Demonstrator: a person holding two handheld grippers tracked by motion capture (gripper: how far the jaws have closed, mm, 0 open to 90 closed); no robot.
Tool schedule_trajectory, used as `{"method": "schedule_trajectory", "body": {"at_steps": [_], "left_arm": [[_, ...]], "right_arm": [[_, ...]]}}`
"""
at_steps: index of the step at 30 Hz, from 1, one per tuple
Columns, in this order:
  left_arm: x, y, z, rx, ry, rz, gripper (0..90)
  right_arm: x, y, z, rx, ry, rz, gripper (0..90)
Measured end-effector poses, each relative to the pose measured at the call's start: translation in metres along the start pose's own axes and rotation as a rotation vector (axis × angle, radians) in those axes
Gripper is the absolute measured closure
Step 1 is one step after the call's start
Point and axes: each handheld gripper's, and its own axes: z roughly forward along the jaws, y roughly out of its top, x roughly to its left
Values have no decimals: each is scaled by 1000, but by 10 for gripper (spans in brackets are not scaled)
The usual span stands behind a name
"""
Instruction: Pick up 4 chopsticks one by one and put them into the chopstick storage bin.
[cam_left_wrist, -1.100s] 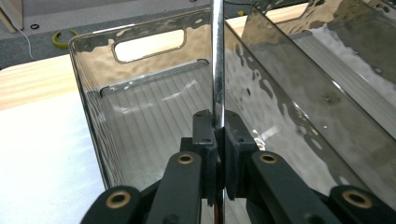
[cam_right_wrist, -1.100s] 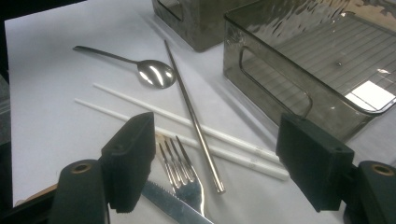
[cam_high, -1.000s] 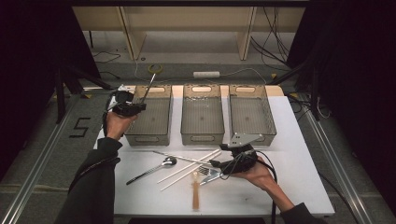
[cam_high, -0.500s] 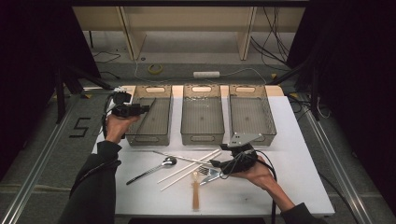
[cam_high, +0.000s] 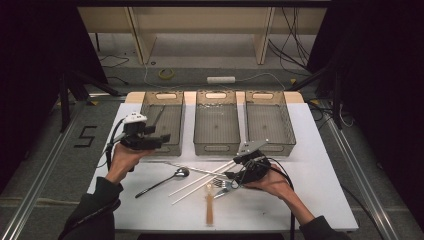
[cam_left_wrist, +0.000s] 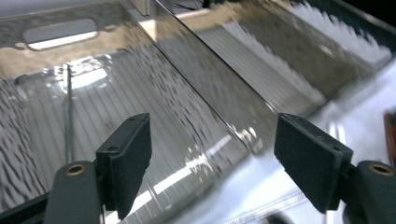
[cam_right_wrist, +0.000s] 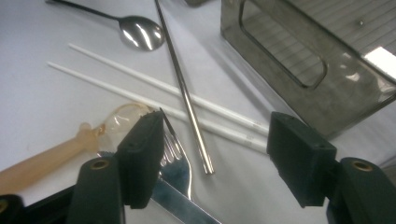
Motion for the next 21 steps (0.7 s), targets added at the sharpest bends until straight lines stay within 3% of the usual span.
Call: {"method": "schedule_trajectory", "body": {"at_steps": [2,6,11,16,21], "left_arm": [[-6,-4,-4,-19,-35,-3,258],[-19,-10,-10,-53,-62,5,250],[-32,-22,-10,-50,-94,15,228],[-38,-33,-8,-10,-89,31,210],[-44,-39,-11,-14,-91,41,208]], "right_arm": [[-1,1,3,4,3,-2,426],[-1,1,10,35,14,-12,451],[0,0,15,69,31,-31,490],[0,-1,19,95,43,-35,537],[0,-1,22,110,49,-42,586]]}}
